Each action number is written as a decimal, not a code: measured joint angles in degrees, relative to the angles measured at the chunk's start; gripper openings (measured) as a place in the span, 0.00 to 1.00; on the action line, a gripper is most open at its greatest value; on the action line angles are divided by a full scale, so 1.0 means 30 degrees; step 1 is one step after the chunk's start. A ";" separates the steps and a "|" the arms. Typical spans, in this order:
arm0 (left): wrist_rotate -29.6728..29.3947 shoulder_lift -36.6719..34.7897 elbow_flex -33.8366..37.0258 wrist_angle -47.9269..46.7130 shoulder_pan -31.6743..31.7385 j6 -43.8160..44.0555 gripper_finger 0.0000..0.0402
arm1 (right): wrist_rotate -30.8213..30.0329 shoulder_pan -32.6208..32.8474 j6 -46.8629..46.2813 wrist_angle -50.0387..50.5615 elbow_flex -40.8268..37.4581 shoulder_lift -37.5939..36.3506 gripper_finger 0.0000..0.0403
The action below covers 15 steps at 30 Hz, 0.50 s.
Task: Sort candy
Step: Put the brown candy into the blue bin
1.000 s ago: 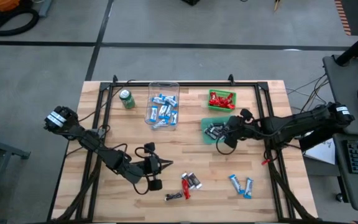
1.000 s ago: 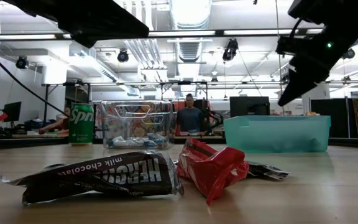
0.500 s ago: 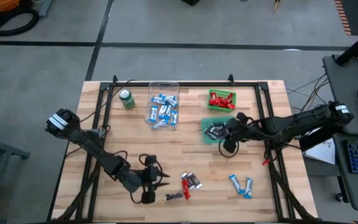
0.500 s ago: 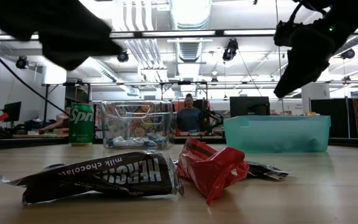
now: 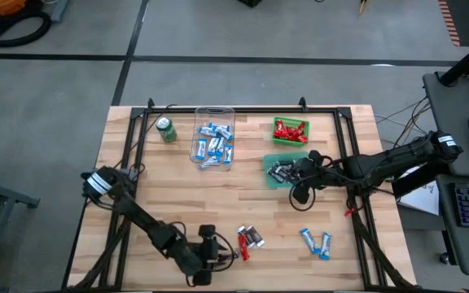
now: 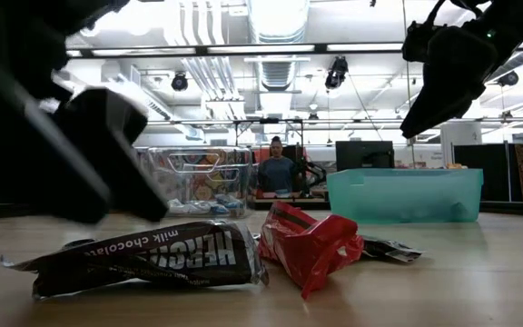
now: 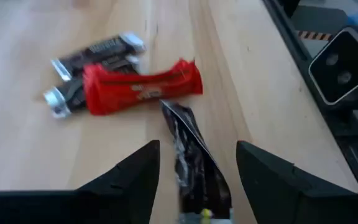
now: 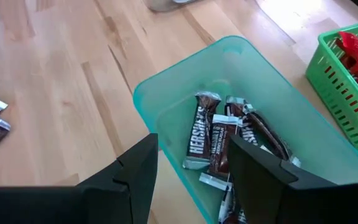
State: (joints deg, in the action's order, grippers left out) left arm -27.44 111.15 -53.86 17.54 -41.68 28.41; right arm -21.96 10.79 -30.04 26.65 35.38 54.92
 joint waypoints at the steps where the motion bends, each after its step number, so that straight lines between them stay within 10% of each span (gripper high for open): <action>1: 0.0022 0.0209 -0.0103 -0.0062 -0.0029 0.0320 0.49 | -0.0007 0.0033 -0.0007 -0.0014 0.0000 0.0000 0.44; 15: -0.0032 0.1188 0.0148 -0.0394 -0.0105 0.2416 0.36 | 0.0000 0.0335 -0.0036 -0.0160 0.0000 0.0007 0.44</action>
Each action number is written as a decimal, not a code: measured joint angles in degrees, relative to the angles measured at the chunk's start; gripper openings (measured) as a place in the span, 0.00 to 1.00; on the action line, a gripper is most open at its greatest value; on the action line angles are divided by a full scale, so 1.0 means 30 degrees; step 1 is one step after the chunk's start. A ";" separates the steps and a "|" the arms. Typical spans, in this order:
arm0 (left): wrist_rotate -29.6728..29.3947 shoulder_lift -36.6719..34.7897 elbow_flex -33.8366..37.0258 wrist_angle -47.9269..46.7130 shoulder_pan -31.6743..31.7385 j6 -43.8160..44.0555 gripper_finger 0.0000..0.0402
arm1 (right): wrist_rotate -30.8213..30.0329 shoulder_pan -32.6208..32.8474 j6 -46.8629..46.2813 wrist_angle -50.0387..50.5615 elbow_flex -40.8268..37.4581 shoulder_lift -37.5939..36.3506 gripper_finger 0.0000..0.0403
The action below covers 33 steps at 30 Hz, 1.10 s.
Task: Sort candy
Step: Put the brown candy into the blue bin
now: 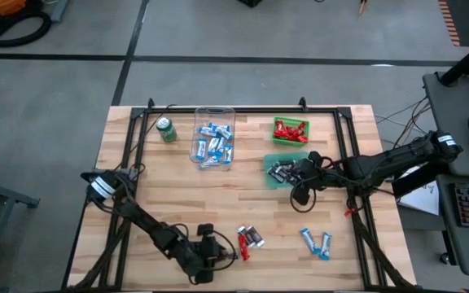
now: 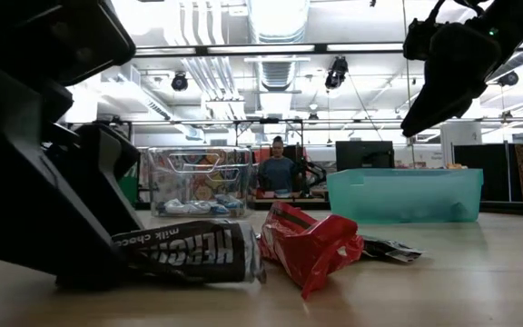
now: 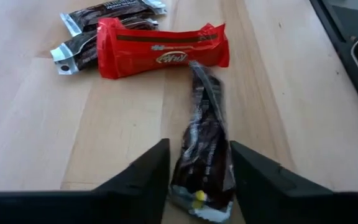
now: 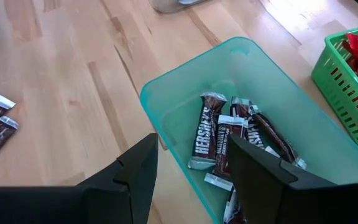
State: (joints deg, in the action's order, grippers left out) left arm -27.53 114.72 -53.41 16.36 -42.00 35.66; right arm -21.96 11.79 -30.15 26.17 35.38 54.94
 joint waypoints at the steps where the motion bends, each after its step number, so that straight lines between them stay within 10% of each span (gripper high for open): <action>1: -0.0008 -0.0007 0.0024 -0.0088 0.0000 0.0016 0.33 | 0.0000 0.0005 0.0000 0.0000 0.0000 0.0000 0.44; 8: 0.0037 -0.0259 0.0034 -0.0870 -0.0003 0.0235 0.10 | -0.0041 0.0686 -0.0364 -0.0426 -0.0142 0.0000 0.44; 18: -0.1083 -0.2096 0.0184 -0.3043 0.0024 -0.1633 0.06 | -0.0135 0.2162 0.0149 -0.4878 -0.1775 0.0006 0.44; 33: -0.8661 -0.5134 -0.0049 -0.2106 0.1143 -0.7980 0.06 | -0.0175 0.2620 0.3872 -1.3285 -0.3002 0.2029 0.44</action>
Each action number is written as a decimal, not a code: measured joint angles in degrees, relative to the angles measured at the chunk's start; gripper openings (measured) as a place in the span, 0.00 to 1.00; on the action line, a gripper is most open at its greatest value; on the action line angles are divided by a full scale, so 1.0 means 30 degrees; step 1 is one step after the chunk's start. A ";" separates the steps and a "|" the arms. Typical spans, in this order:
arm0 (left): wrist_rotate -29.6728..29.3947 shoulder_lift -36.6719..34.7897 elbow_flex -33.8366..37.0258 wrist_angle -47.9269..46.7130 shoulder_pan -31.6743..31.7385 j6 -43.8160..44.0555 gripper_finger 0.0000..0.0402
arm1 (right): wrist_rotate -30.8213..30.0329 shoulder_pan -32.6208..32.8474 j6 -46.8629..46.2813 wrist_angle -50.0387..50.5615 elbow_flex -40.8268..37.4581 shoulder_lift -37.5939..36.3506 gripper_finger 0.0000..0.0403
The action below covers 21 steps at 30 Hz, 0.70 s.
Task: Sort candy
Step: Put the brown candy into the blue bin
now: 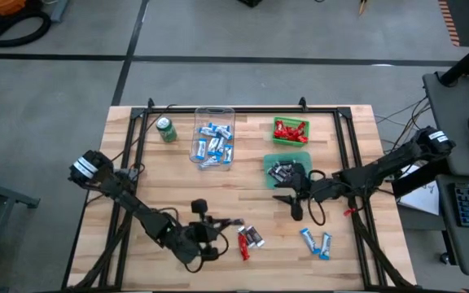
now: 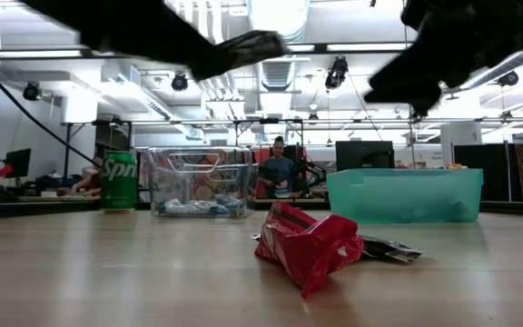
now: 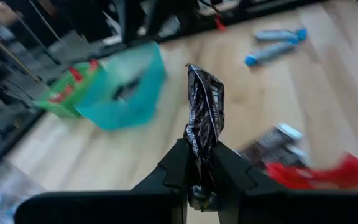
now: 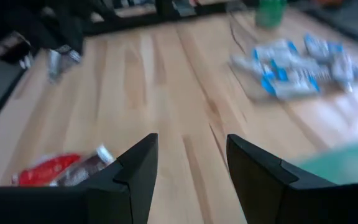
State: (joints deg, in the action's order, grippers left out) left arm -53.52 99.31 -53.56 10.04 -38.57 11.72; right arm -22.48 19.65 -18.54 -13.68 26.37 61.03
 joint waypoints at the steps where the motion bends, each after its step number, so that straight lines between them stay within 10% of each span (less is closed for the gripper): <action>1: -0.0069 -0.0010 0.0000 0.0518 0.0248 -0.0657 0.06 | 0.0007 0.0003 0.0518 -0.1025 0.0000 0.0450 0.44; 10: -0.0059 0.0819 0.0007 0.3948 0.2327 -0.3358 0.06 | 0.1007 -0.0005 0.3148 -0.9667 0.0121 0.4734 0.44; 21: 0.0007 0.0996 0.0011 0.4845 0.3119 -0.3217 0.06 | 0.1042 -0.0052 0.3100 -1.0740 0.2216 0.8226 0.44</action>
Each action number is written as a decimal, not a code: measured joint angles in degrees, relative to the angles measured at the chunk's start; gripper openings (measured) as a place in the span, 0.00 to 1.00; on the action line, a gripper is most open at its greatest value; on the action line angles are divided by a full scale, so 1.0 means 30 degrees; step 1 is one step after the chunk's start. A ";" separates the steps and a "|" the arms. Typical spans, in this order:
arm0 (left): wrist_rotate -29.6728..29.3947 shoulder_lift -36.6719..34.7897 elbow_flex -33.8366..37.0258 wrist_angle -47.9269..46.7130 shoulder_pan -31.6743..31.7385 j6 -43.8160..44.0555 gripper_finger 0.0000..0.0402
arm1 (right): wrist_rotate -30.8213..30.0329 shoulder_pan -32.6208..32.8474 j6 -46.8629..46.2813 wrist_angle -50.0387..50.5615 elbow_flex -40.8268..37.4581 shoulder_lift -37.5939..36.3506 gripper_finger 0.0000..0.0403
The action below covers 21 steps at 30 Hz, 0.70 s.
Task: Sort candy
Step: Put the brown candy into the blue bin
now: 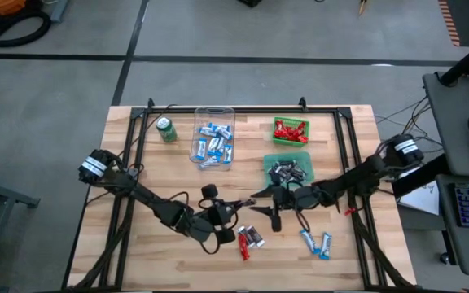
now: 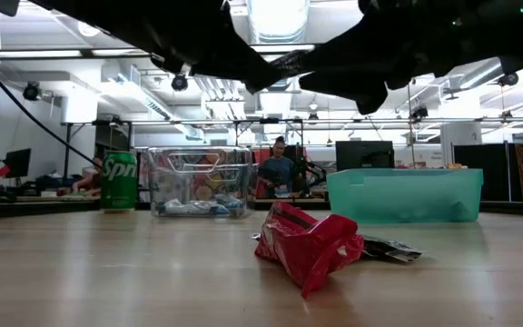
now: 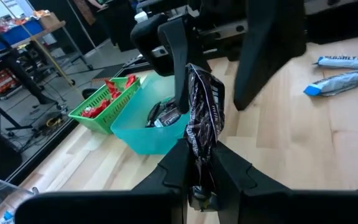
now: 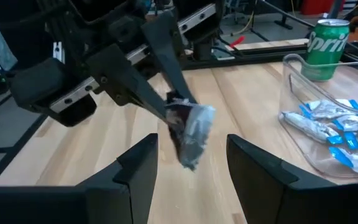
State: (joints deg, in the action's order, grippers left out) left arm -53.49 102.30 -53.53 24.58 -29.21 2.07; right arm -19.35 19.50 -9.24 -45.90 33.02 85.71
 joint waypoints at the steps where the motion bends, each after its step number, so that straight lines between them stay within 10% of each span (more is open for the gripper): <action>1: 0.0001 0.0000 -0.0003 0.0007 0.0008 -0.0008 0.06 | -0.0006 0.0003 0.0045 0.0070 0.0139 0.0177 0.44; 11: 0.0015 0.0000 0.0011 -0.0058 0.0008 -0.0015 0.06 | 0.0010 -0.0004 -0.0072 0.0063 0.0793 0.0706 0.40; 21: 0.0018 0.0000 0.0011 -0.0058 0.0001 0.0058 0.13 | 0.0015 -0.0004 -0.0278 0.0092 0.0793 0.0627 0.05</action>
State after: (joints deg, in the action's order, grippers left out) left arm -53.44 102.30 -53.49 24.40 -29.21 2.24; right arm -19.31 19.49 -10.07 -45.62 35.40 87.59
